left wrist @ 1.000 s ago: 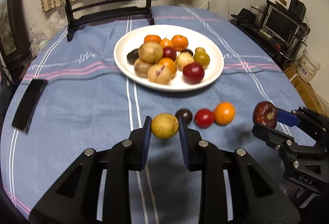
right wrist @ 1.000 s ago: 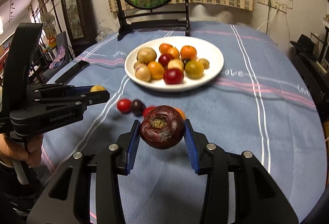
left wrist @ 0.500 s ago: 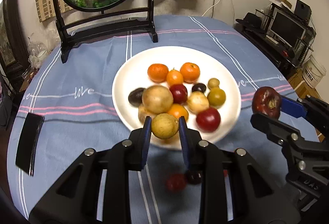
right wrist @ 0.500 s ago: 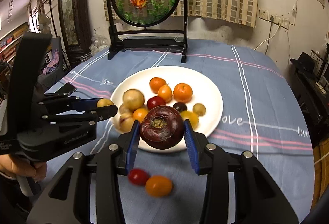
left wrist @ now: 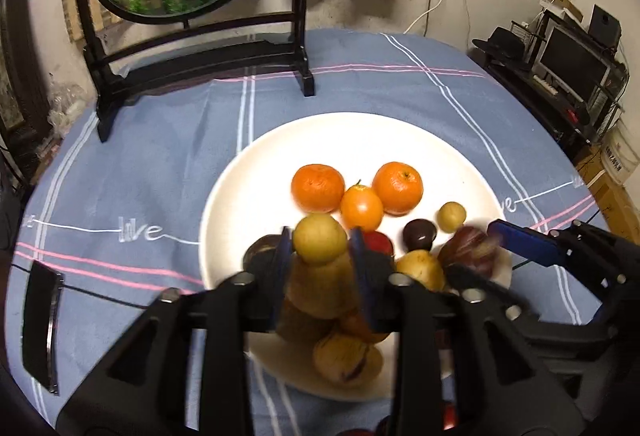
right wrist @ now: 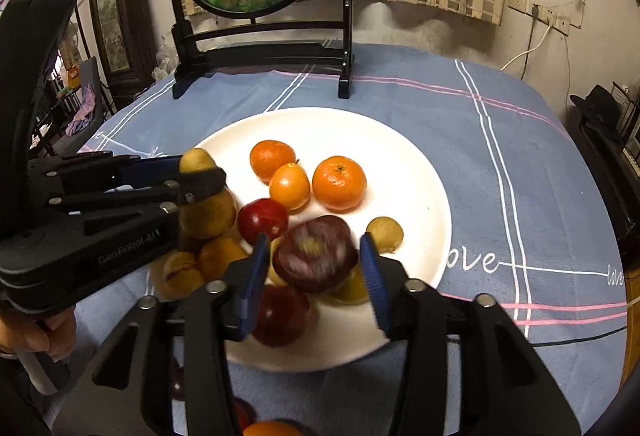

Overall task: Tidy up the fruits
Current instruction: 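Carry the dark tomato and yellow potato to the plate and release both, then grasp a red cherry tomato with the left tool while the right tool grasps another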

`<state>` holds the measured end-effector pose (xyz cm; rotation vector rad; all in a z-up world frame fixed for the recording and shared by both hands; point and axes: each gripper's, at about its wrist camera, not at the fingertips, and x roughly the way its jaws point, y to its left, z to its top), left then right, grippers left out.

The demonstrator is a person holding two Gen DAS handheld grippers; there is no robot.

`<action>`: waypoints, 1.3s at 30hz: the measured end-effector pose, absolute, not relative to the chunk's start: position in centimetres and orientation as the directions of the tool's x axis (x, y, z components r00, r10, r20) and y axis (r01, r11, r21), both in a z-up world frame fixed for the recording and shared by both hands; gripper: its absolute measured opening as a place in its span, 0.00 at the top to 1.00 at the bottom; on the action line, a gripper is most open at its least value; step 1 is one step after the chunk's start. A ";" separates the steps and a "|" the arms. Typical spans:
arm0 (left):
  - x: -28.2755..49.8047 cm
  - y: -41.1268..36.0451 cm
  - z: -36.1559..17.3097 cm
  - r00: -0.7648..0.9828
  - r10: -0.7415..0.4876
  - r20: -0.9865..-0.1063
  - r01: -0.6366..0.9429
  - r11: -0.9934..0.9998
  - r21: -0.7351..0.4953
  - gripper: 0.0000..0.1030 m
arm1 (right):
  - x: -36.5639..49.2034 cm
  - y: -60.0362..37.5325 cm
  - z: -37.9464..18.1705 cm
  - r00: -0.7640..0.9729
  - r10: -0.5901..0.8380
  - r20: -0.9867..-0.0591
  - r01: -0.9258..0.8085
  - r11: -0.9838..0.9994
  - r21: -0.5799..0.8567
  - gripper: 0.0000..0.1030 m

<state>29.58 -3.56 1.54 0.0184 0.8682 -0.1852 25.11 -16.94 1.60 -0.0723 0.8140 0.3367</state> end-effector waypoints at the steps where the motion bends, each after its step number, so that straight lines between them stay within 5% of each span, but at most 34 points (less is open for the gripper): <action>1: 29.7 -3.6 1.5 0.635 -0.152 -0.757 0.161 0.985 -0.063 0.29 | 25.1 -17.0 1.6 0.642 0.270 -0.717 -0.321 0.945 0.069 0.45; 26: 19.3 -2.5 5.2 0.681 -0.172 -0.711 0.171 0.983 -0.074 0.20 | 16.6 -19.3 4.3 0.680 0.241 -0.692 -0.275 0.959 0.064 0.43; 39: 13.2 -1.2 2.6 0.647 -0.165 -0.745 0.171 0.983 -0.070 0.20 | 10.5 -20.7 2.9 0.669 0.241 -0.703 -0.256 0.963 0.086 0.38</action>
